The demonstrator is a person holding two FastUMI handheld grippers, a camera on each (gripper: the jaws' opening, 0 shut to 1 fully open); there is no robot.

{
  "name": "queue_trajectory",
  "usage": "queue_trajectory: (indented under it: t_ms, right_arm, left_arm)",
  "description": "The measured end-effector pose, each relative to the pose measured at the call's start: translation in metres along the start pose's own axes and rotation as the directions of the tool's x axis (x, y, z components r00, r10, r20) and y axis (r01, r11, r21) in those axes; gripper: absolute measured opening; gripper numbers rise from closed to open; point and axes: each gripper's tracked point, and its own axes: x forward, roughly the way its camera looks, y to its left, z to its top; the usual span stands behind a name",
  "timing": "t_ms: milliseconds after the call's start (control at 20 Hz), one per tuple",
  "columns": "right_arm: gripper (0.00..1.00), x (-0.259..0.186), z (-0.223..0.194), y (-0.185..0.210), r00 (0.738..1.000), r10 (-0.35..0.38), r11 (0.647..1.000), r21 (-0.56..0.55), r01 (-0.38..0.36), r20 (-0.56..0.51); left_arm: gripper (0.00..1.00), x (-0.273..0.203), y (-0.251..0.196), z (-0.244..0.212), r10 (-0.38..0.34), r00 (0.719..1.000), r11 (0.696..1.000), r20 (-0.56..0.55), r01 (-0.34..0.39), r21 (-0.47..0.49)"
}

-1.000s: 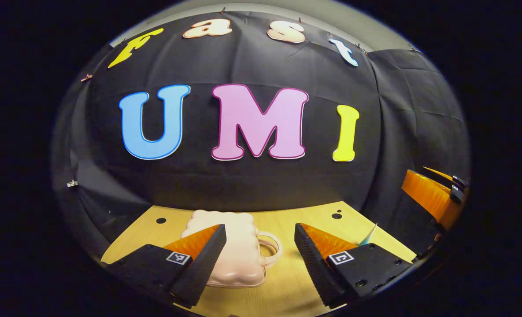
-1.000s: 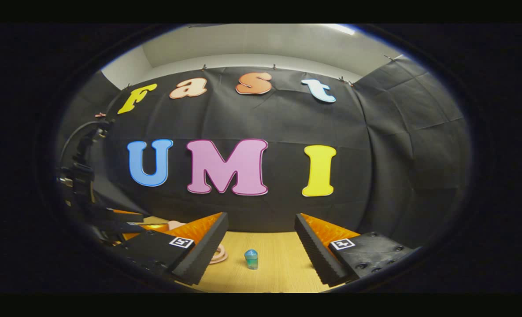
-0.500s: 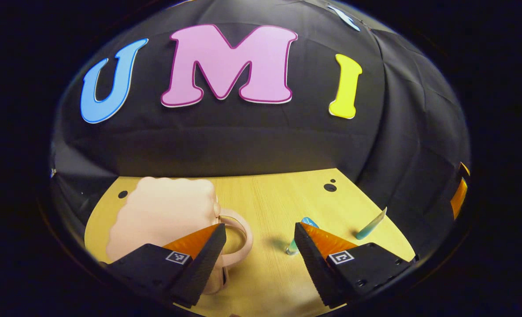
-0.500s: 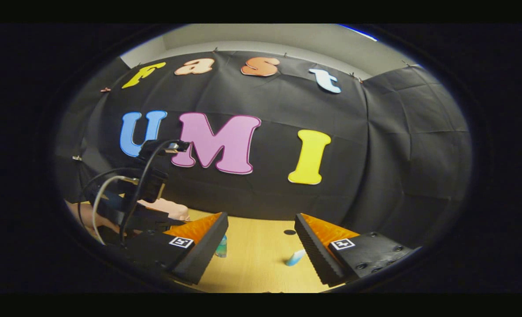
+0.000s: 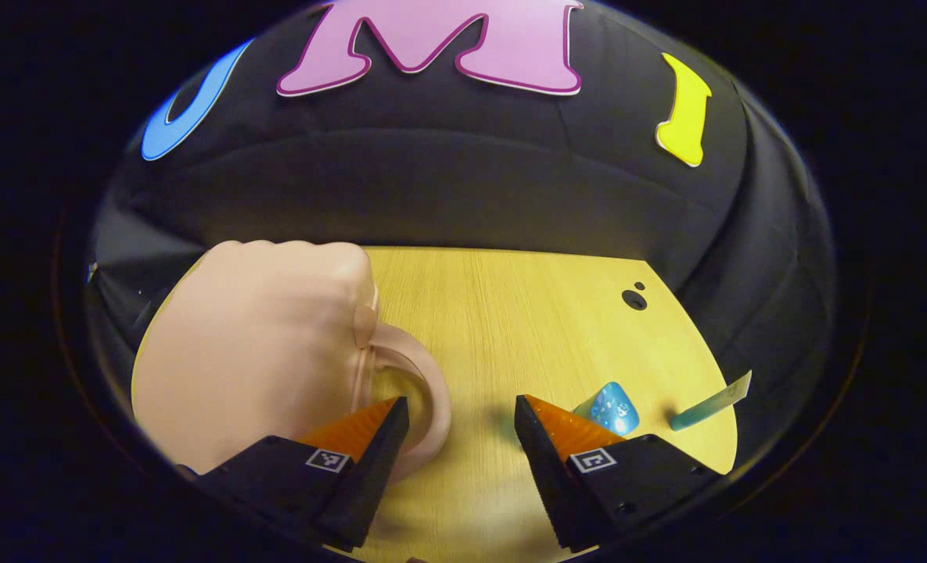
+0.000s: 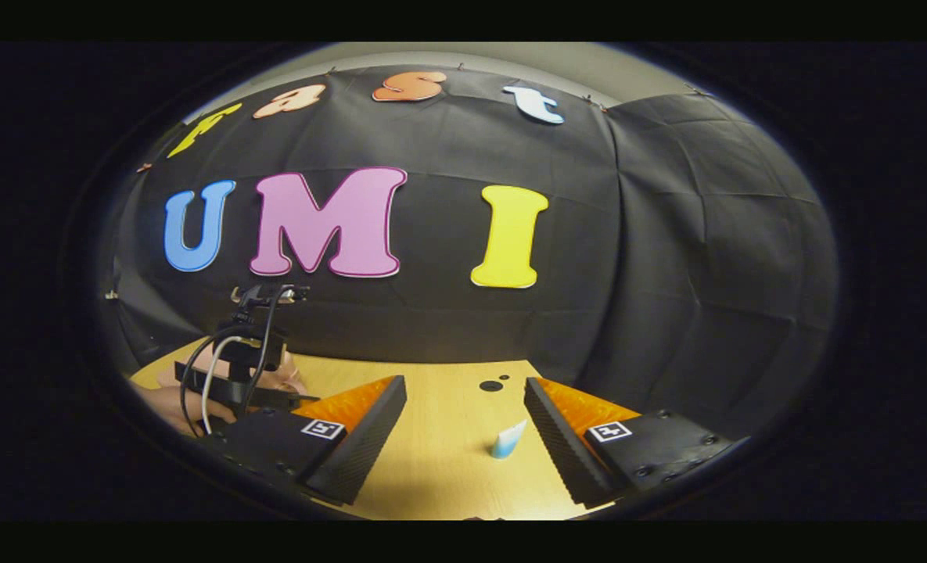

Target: First open the suitcase, pack the skin care products into it, and then close the suitcase.

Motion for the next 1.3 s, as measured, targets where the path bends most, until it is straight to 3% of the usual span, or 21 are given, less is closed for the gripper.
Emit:
queue_trajectory:
  t_ms: [200, 250, 350, 400, 450, 650, 750, 850, 950, 1300]
  right_arm:
    - [0.97, -0.002, -0.010, -0.005, 0.998, 0.009, 0.999, 0.043, -0.007, -0.056]
    - [0.96, -0.001, -0.012, -0.006, 0.998, 0.008, 0.999, 0.035, -0.006, -0.061]
    - [0.96, -0.004, -0.015, -0.005, 0.996, 0.015, 0.999, 0.053, -0.010, -0.088]
    - [0.96, -0.004, -0.011, -0.004, 0.996, 0.018, 0.997, 0.072, -0.011, -0.087]
    - [0.96, -0.005, -0.007, -0.003, 0.996, 0.020, 0.996, 0.086, -0.013, -0.081]
    - [0.96, -0.006, -0.006, 0.005, 0.997, 0.038, 0.997, 0.064, -0.034, -0.069]
    - [0.96, -0.008, -0.005, 0.012, 0.996, 0.057, 0.997, 0.062, -0.053, -0.068]
    - [0.96, -0.011, -0.004, 0.021, 0.995, 0.078, 0.995, 0.067, -0.074, -0.064]
    - [0.96, -0.014, -0.002, 0.029, 0.993, 0.100, 0.993, 0.070, -0.096, -0.058]
    - [0.96, -0.023, 0.010, 0.064, 0.982, 0.188, 0.979, 0.081, -0.185, -0.030]
  left_arm:
    - [0.67, 0.026, 0.012, -0.017, 0.096, 0.992, 0.995, -0.079, -0.094, 0.031]
    - [0.50, 0.029, 0.017, -0.018, 0.126, 0.988, 0.992, -0.087, -0.125, 0.027]
    - [0.31, 0.030, 0.016, -0.018, 0.123, 0.988, 0.992, -0.092, -0.126, -0.027]
    - [0.34, 0.028, 0.013, -0.017, 0.104, 0.991, 0.992, -0.082, -0.110, -0.065]
    - [0.29, 0.028, 0.011, -0.013, 0.085, 0.994, 0.992, -0.069, -0.091, -0.088]
    - [0.23, 0.017, 0.002, 0.003, -0.026, 1.000, 0.998, -0.018, 0.025, -0.053]
    - [0.11, 0.010, 0.004, 0.015, -0.055, 0.998, 0.998, 0.012, 0.055, -0.033]
    - [0.08, -0.001, 0.010, 0.027, -0.071, 0.996, 0.995, 0.047, 0.074, -0.067]
    - [0.08, -0.019, 0.011, 0.041, -0.130, 0.989, 0.980, 0.076, 0.140, -0.144]
    - [0.08, -0.113, 0.078, 0.135, -0.111, 0.974, 0.975, 0.195, 0.145, -0.166]
